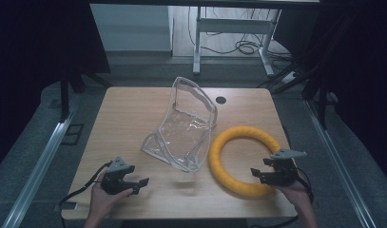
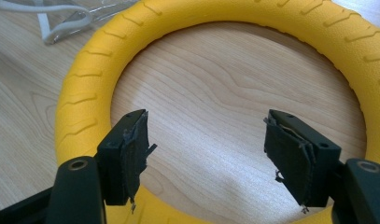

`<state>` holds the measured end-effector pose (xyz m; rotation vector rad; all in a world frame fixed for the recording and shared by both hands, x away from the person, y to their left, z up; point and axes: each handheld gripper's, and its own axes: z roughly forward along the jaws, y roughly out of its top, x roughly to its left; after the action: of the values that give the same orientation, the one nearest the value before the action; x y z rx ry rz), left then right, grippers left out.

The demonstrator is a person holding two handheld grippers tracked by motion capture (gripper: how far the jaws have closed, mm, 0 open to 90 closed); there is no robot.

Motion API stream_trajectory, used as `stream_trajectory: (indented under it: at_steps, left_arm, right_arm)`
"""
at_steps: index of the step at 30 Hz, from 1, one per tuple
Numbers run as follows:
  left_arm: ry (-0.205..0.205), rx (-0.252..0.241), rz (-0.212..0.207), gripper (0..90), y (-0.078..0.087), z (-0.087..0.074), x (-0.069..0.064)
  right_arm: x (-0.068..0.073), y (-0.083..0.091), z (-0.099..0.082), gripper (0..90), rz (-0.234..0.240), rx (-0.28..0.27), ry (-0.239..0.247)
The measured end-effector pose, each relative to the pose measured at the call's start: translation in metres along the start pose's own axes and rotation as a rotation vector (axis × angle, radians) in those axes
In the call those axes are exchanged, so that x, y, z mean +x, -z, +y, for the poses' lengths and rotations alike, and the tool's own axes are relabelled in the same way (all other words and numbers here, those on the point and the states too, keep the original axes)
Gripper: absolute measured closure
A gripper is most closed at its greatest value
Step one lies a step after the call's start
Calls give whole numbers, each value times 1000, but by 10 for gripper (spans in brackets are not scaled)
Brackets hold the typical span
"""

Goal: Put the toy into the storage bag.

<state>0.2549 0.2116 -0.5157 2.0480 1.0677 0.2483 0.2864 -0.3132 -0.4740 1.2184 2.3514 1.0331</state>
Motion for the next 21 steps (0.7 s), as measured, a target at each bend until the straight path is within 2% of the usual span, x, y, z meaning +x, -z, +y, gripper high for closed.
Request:
stream_trajectory:
  at_steps: [17, 21]
  left_arm:
    - [-11, 10, 9, 196, 3, -3, -3]
    - [-6, -2, 13, 196, 6, -3, -2]
  right_arm:
    - [1, -6, 6, 317, 31, -1, 1]
    - [2, -9, 6, 317, 33, 5, 0]
